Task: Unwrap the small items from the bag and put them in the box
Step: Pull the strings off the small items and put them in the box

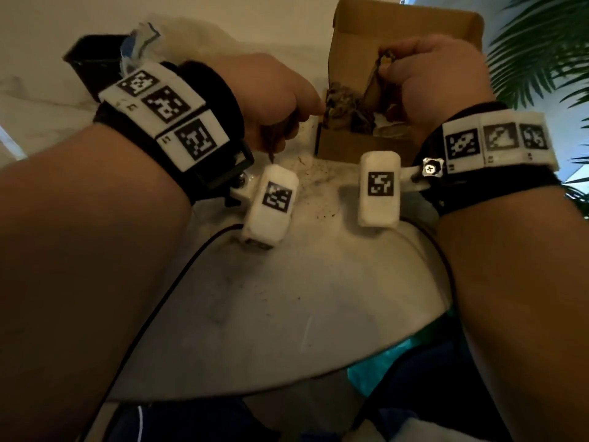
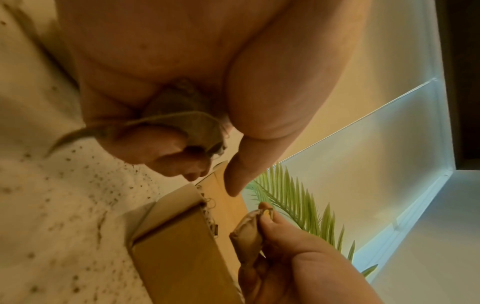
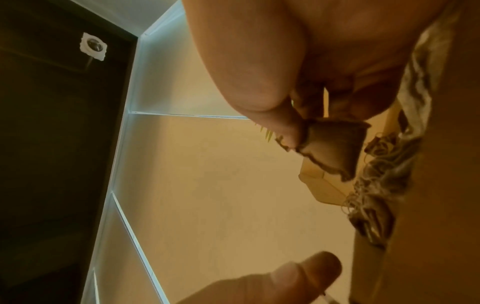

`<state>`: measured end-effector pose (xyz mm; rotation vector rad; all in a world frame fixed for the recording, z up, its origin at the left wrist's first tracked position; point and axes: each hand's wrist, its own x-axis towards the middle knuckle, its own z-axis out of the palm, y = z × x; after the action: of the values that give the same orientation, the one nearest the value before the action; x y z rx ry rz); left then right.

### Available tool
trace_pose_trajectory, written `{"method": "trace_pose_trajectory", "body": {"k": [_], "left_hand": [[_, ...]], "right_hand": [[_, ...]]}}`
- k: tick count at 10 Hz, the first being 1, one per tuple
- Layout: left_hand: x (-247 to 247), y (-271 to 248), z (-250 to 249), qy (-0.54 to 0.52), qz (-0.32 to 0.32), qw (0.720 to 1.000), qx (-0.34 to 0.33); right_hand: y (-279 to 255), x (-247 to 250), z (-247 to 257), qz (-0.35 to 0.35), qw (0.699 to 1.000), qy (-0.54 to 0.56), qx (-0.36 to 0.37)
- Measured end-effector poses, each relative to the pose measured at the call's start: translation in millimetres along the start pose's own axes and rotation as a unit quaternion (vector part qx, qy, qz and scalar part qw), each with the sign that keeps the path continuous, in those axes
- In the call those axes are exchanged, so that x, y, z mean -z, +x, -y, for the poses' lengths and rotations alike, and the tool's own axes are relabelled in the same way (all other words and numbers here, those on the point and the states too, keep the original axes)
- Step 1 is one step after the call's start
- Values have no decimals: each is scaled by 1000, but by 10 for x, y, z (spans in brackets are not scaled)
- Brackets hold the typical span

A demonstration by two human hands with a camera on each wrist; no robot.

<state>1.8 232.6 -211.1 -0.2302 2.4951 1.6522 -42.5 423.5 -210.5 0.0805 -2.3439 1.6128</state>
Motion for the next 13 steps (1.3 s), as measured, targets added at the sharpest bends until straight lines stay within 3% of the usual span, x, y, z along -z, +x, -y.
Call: {"method": "trace_pose_trajectory", "body": {"k": [2, 3, 5, 7, 8, 9, 10, 11, 12, 13], "left_hand": [[-96, 17, 51, -36, 51, 996, 64], [-111, 12, 45, -36, 67, 994, 75], [-133, -1, 31, -40, 77, 993, 81], [-138, -3, 32, -40, 73, 993, 79], [-138, -3, 29, -35, 72, 994, 76], [-146, 1, 28, -34, 76, 994, 74], [-158, -7, 25, -34, 75, 994, 76], [-174, -33, 17, -45, 70, 994, 69], [-142, -80, -9, -129, 29, 991, 29], [-64, -135, -50, -270, 23, 961, -49]], "right_hand": [[-20, 12, 66, 104, 973, -204, -21], [-75, 18, 107, 131, 964, -227, -41], [-87, -24, 120, 126, 965, -225, -38], [-102, 17, 134, 58, 973, -225, -8], [-124, -25, 122, 128, 929, -343, 54], [-151, -76, 197, 179, 885, -423, 68], [-163, -62, 220, 186, 883, -424, 69], [-150, -66, 107, 139, 932, -328, 67], [-119, -50, 70, 74, 978, -192, 39], [-206, -78, 106, 25, 998, -11, 50]]}}
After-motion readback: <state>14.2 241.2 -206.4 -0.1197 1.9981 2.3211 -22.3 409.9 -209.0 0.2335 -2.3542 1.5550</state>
